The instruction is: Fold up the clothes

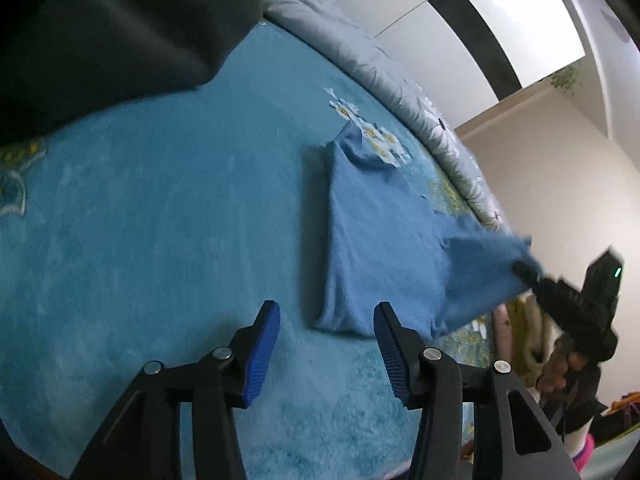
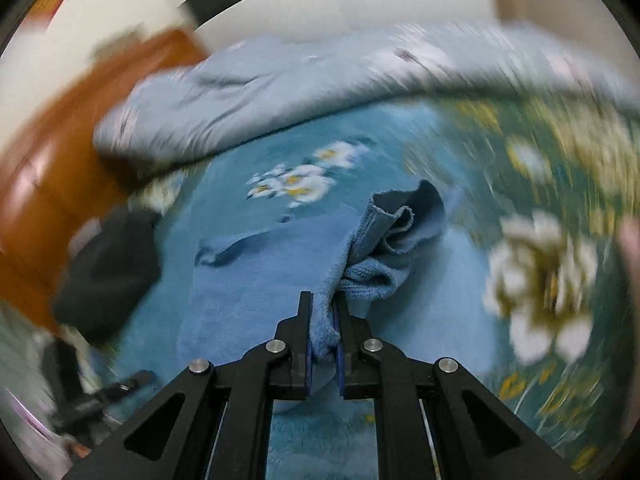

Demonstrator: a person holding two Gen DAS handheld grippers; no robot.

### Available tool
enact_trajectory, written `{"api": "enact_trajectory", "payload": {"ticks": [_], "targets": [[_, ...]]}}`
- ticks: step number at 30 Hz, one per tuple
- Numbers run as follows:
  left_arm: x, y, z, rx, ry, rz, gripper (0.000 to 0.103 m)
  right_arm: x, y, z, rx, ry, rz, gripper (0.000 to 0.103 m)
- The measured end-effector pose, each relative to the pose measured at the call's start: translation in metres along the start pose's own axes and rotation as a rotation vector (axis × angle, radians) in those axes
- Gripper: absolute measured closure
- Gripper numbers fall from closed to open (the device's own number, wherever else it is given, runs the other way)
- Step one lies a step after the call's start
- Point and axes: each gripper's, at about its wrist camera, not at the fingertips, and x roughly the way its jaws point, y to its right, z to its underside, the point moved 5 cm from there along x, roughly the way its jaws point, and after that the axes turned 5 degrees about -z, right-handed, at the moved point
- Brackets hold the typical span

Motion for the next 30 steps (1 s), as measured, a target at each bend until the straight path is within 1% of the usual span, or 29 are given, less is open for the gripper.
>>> {"api": "enact_trajectory", "payload": {"ticks": [1,5,6,7,8,10,12,13,14,17,18,19,21,22,24,27,28,30], "targets": [[-0.001,-0.004,0.003,-0.005,-0.003,0.007,0.05,0.005,-0.021,-0.004,-0.077,-0.006,0.021,0.094],[0.002,-0.012,0.007,-0.002,-0.012,0.022,0.05,0.031,-0.104,0.009,-0.364,-0.055,0.037,0.094],[0.002,-0.015,0.007,-0.006,-0.013,0.027,0.05,0.041,-0.122,0.018,-0.426,-0.075,0.038,0.094],[0.001,-0.019,0.007,-0.016,-0.013,0.031,0.05,0.052,-0.135,0.028,-0.459,-0.099,0.034,0.094],[0.0,-0.022,0.007,-0.025,-0.014,0.035,0.049,0.067,-0.146,0.04,-0.472,-0.136,0.024,0.094],[-0.001,-0.03,0.008,-0.053,-0.02,0.051,0.05,0.091,-0.152,0.06,-0.471,-0.196,0.015,0.094],[-0.001,-0.034,0.008,-0.068,-0.022,0.069,0.05,0.11,-0.152,0.074,-0.467,-0.24,0.02,0.094],[-0.001,-0.036,0.009,-0.075,-0.023,0.078,0.049,0.117,-0.15,0.079,-0.463,-0.259,0.023,0.091],[-0.001,-0.037,0.009,-0.078,-0.022,0.083,0.049,0.12,-0.148,0.083,-0.456,-0.272,0.017,0.09],[0.001,-0.031,0.004,-0.074,-0.013,0.085,0.048,0.116,-0.144,0.085,-0.428,-0.28,-0.057,0.083],[0.002,-0.027,0.002,-0.071,-0.012,0.087,0.048,0.112,-0.144,0.085,-0.416,-0.291,-0.11,0.077],[0.003,-0.022,-0.001,-0.066,-0.011,0.093,0.048,0.106,-0.143,0.083,-0.398,-0.296,-0.175,0.073],[0.005,-0.012,-0.008,-0.052,-0.008,0.107,0.047,0.091,-0.137,0.077,-0.343,-0.288,-0.303,0.073],[0.006,-0.006,-0.012,-0.041,-0.002,0.108,0.045,0.083,-0.129,0.072,-0.307,-0.267,-0.33,0.072],[0.009,0.008,-0.02,-0.014,0.013,0.096,0.04,0.071,-0.097,0.059,-0.214,-0.204,-0.301,0.07],[0.024,0.026,-0.028,0.052,0.011,0.019,0.038,0.067,-0.029,0.05,0.032,-0.142,-0.219,0.067],[0.031,0.032,-0.03,0.079,0.003,-0.011,0.038,0.069,-0.006,0.055,0.133,-0.146,-0.217,0.067],[0.045,0.037,-0.028,0.146,-0.011,-0.134,0.038,0.076,0.035,0.071,0.328,-0.174,-0.237,0.067]]}}
